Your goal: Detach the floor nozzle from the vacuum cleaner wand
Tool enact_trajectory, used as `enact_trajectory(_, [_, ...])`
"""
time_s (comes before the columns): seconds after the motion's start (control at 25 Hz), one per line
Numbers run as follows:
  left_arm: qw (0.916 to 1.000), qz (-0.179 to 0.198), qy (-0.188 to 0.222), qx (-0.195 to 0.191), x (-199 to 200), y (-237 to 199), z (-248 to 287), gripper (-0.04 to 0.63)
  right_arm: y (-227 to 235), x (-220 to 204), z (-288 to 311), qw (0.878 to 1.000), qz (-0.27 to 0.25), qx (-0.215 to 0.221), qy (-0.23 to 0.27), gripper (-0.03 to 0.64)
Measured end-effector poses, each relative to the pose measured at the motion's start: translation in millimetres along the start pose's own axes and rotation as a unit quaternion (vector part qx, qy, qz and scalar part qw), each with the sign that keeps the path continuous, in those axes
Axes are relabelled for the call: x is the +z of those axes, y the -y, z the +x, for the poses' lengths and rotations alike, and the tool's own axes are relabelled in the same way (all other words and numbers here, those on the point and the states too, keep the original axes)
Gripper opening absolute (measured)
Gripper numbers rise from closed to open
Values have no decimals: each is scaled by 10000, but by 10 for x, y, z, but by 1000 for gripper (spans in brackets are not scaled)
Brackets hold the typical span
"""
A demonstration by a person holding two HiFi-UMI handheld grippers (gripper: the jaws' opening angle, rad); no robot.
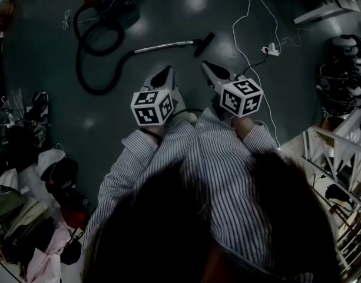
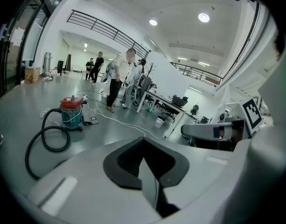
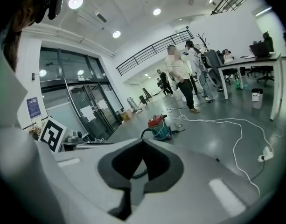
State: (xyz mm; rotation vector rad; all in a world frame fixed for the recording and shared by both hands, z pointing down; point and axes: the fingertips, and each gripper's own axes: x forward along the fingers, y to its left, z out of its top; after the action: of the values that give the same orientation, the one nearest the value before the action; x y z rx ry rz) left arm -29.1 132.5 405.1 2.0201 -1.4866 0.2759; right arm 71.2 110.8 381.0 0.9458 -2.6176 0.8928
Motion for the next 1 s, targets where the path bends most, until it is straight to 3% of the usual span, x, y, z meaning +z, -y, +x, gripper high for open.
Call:
enact_trajectory(0.44, [9982, 152, -253, -512, 985, -968, 811, 6, 245, 878, 1278, 9988, 235, -403, 152, 2])
enact_trajectory(0.72, [9961, -73, -530, -709, 1041, -1234, 1140, 6, 345, 965, 1591, 9980, 255, -580, 29, 2])
enact_trajectory(1.0, [9957, -140, -720, -570, 984, -1465, 1365, 8, 576, 956, 1895, 9985, 122, -480, -222, 2])
